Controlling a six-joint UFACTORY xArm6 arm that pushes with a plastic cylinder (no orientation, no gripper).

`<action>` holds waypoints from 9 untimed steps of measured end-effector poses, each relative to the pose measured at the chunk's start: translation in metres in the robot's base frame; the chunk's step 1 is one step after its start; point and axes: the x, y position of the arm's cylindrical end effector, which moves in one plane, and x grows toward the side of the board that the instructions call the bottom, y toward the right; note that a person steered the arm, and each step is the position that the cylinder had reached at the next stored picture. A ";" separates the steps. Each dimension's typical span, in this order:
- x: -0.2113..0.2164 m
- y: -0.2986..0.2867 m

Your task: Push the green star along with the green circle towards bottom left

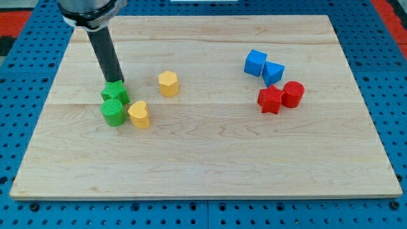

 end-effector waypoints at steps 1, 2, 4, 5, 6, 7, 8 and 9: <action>0.000 0.002; 0.002 0.004; 0.006 0.004; 0.015 0.004; 0.026 0.004; 0.036 0.004; 0.046 0.004; 0.055 0.004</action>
